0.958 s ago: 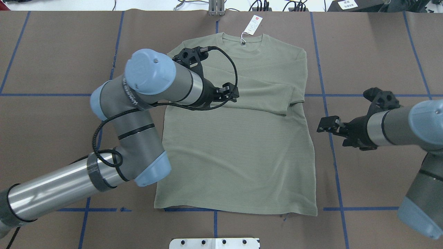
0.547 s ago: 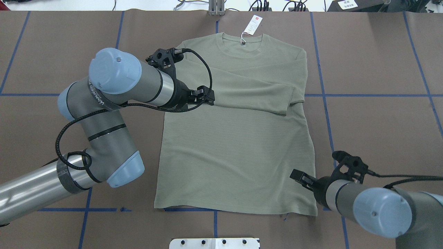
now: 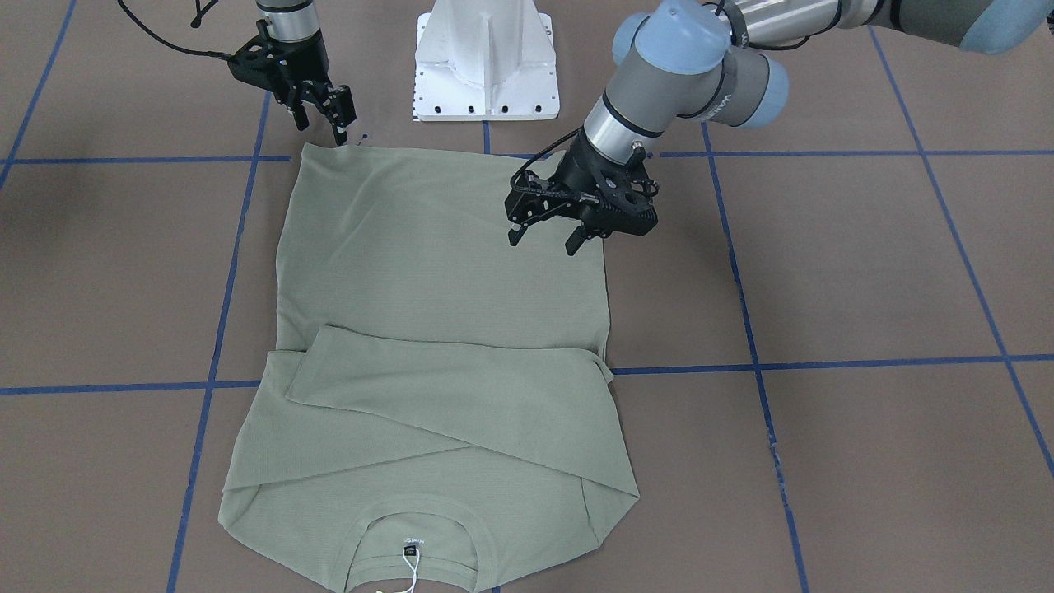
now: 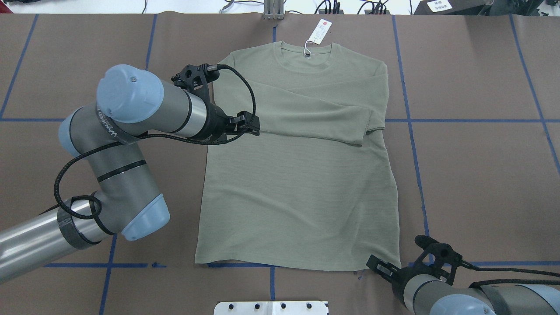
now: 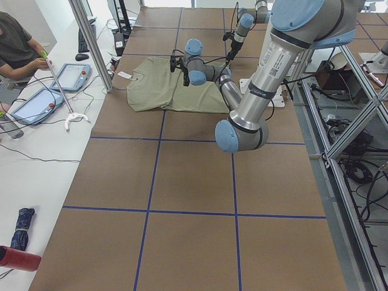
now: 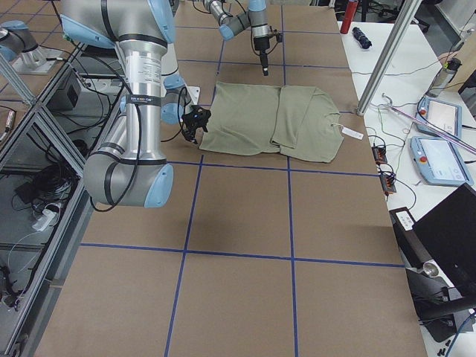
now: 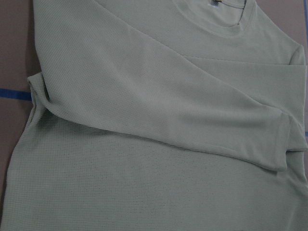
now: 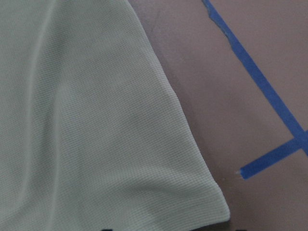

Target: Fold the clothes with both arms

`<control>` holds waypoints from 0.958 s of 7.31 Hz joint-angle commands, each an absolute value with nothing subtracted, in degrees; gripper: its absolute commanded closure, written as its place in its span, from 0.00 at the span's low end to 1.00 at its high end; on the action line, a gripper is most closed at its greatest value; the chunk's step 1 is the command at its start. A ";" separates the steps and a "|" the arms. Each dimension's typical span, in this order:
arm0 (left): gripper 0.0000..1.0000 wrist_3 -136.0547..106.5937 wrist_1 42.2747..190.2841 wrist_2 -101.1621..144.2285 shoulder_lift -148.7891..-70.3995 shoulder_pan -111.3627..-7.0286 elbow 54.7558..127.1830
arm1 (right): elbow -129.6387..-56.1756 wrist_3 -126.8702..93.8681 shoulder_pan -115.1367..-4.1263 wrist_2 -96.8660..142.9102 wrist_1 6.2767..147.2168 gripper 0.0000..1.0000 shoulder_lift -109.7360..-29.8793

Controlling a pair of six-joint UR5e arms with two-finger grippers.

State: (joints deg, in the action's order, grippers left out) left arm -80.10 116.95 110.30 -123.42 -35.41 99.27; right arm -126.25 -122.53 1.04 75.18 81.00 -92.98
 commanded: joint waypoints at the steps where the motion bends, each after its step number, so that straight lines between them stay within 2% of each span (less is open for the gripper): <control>1: 0.10 -80.42 117.07 110.22 -122.26 -35.33 99.75 | -125.08 -123.66 1.32 75.23 81.56 0.24 -92.90; 3: 0.10 -80.42 117.16 110.21 -122.17 -35.33 99.67 | -124.28 -123.66 1.23 75.23 81.65 0.27 -93.08; 5: 0.10 -80.42 117.25 110.21 -122.17 -35.33 99.67 | -123.75 -123.66 1.23 75.41 81.65 0.36 -93.08; 7: 0.10 -80.42 117.33 110.21 -122.17 -35.33 99.67 | -123.57 -123.58 1.14 75.41 81.74 0.49 -93.16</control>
